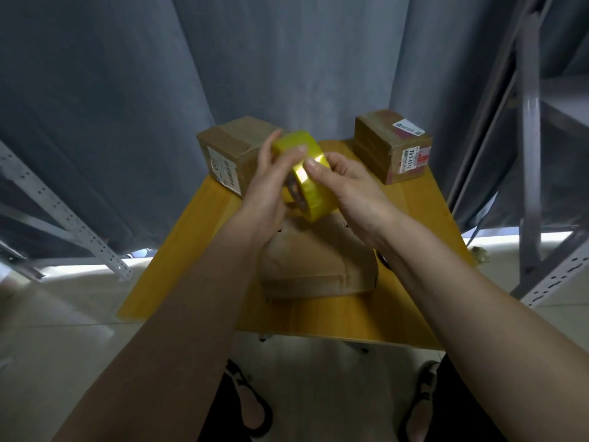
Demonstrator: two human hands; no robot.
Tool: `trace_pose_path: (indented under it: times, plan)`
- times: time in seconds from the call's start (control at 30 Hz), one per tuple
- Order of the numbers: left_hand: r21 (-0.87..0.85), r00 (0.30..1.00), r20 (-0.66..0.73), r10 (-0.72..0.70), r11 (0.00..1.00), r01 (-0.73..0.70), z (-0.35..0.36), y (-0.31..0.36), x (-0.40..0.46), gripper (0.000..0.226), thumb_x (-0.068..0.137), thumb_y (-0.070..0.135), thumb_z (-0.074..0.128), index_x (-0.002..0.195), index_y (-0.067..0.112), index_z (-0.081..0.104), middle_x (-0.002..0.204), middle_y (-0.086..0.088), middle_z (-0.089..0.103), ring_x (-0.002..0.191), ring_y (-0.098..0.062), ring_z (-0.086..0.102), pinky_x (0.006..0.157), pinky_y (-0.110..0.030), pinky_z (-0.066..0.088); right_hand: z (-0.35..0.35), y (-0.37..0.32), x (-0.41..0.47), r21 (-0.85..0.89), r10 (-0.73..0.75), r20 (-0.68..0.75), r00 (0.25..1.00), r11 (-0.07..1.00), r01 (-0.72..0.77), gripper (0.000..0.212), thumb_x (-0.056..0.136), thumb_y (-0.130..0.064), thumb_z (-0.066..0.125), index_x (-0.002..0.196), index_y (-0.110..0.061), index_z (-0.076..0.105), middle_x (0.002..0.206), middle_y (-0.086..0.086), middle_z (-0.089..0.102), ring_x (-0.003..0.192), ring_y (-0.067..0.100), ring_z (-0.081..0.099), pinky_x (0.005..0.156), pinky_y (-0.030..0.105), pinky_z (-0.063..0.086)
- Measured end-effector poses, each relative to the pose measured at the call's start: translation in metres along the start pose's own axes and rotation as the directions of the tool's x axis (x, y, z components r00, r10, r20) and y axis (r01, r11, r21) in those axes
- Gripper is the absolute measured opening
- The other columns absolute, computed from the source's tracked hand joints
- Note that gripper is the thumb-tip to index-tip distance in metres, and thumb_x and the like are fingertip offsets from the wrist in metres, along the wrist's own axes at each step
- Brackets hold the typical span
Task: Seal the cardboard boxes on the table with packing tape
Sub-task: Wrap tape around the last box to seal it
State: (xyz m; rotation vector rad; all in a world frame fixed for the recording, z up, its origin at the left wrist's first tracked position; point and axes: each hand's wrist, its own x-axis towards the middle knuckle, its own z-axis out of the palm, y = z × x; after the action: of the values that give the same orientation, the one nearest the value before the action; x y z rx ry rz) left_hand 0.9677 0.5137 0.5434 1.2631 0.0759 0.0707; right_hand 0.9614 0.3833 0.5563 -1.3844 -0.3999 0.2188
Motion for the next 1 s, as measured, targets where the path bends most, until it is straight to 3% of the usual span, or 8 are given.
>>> trace_pose_path:
  times: [0.13, 0.23, 0.3, 0.47, 0.57, 0.67, 0.87, 1.0]
  plan:
    - [0.369, 0.964, 0.045, 0.262, 0.892, -0.260, -0.010, -0.007, -0.006, 0.070, 0.068, 0.055, 0.074, 0.131, 0.041, 0.046, 0.138, -0.002, 0.048, 0.124, -0.022, 0.053, 0.102, -0.049, 0.047, 0.001, -0.003, 0.002, 0.072, 0.054, -0.092, 0.994, 0.996, -0.047, 0.037, 0.102, -0.027, 0.044, 0.111, 0.003, 0.063, 0.107, 0.025, 0.067, 0.099, 0.037, 0.066, 0.093, 0.044, 0.051]
    - [0.514, 0.932, 0.102, 0.348, 0.784, -0.349, -0.018, -0.010, -0.007, 0.078, 0.065, 0.060, 0.077, 0.132, 0.044, 0.041, 0.139, -0.001, 0.044, 0.127, -0.017, 0.049, 0.101, -0.044, 0.047, 0.002, -0.005, 0.007, 0.088, 0.122, -0.129, 0.984, 0.990, -0.111, 0.036, 0.102, -0.033, 0.042, 0.099, -0.007, 0.067, 0.111, 0.023, 0.068, 0.105, 0.034, 0.066, 0.099, 0.049, 0.049]
    - [0.442, 0.942, 0.034, 0.334, 0.840, -0.314, -0.019, -0.009, -0.008, 0.077, 0.063, 0.057, 0.078, 0.130, 0.037, 0.045, 0.129, 0.001, 0.054, 0.113, -0.010, 0.059, 0.089, -0.032, 0.053, 0.004, -0.005, 0.010, 0.110, 0.141, -0.120, 0.983, 0.986, -0.128, 0.036, 0.102, -0.033, 0.043, 0.095, -0.006, 0.066, 0.112, 0.026, 0.067, 0.107, 0.037, 0.064, 0.099, 0.051, 0.048]
    - [0.006, 0.987, -0.138, -0.082, 0.997, 0.083, -0.021, -0.004, -0.004, 0.087, 0.066, 0.061, 0.069, 0.138, 0.017, 0.047, 0.061, 0.010, 0.056, 0.051, -0.007, 0.059, 0.067, -0.042, 0.054, 0.007, 0.001, 0.012, 0.039, 0.037, 0.127, 0.991, 0.998, -0.042, 0.031, 0.102, -0.023, 0.042, 0.099, -0.001, 0.064, 0.085, 0.016, 0.069, 0.079, 0.028, 0.064, 0.077, 0.040, 0.056]
    - [-0.106, 0.969, -0.164, -0.186, 0.980, 0.170, -0.026, 0.004, -0.007, 0.058, 0.082, 0.061, 0.059, 0.119, 0.016, 0.063, 0.051, 0.005, 0.058, 0.045, -0.011, 0.061, 0.060, -0.040, 0.055, 0.004, 0.010, 0.012, 0.012, 0.042, 0.262, 0.964, 0.999, -0.046, 0.024, 0.096, -0.009, 0.052, 0.118, -0.001, 0.057, 0.103, 0.014, 0.069, 0.094, 0.025, 0.066, 0.088, 0.040, 0.053]
    - [-0.262, 0.946, -0.121, -0.299, 0.929, 0.260, -0.026, 0.012, -0.010, 0.049, 0.080, 0.062, 0.056, 0.087, 0.016, 0.070, 0.061, -0.006, 0.066, 0.060, -0.024, 0.070, 0.061, -0.046, 0.056, 0.006, 0.016, 0.011, -0.045, 0.017, 0.309, 0.951, 0.999, -0.003, 0.041, 0.086, 0.008, 0.059, 0.123, -0.007, 0.050, 0.106, 0.000, 0.067, 0.093, 0.004, 0.067, 0.081, 0.019, 0.053]
    - [-0.252, 0.924, -0.058, -0.377, 0.901, 0.352, -0.028, 0.020, -0.009, 0.056, 0.076, 0.059, 0.048, 0.048, 0.015, 0.070, 0.046, -0.003, 0.057, 0.036, -0.018, 0.057, 0.055, -0.043, 0.055, 0.025, 0.015, 0.015, -0.023, 0.015, 0.198, 0.980, 1.000, -0.010, 0.005, 0.095, -0.014, 0.056, 0.096, -0.010, 0.058, 0.073, 0.001, 0.067, 0.061, 0.007, 0.065, 0.058, 0.021, 0.054]
    - [-0.177, 0.956, -0.164, -0.242, 0.961, 0.213, -0.028, 0.013, -0.006, 0.061, 0.087, 0.061, 0.044, 0.055, 0.015, 0.067, 0.046, -0.003, 0.055, 0.034, -0.016, 0.052, 0.049, -0.025, 0.050, 0.039, 0.013, 0.019, -0.018, -0.009, -0.029, 1.000, 1.000, 0.008, 0.029, 0.095, -0.033, 0.059, 0.078, -0.009, 0.057, 0.055, 0.006, 0.063, 0.046, 0.014, 0.059, 0.046, 0.023, 0.050]
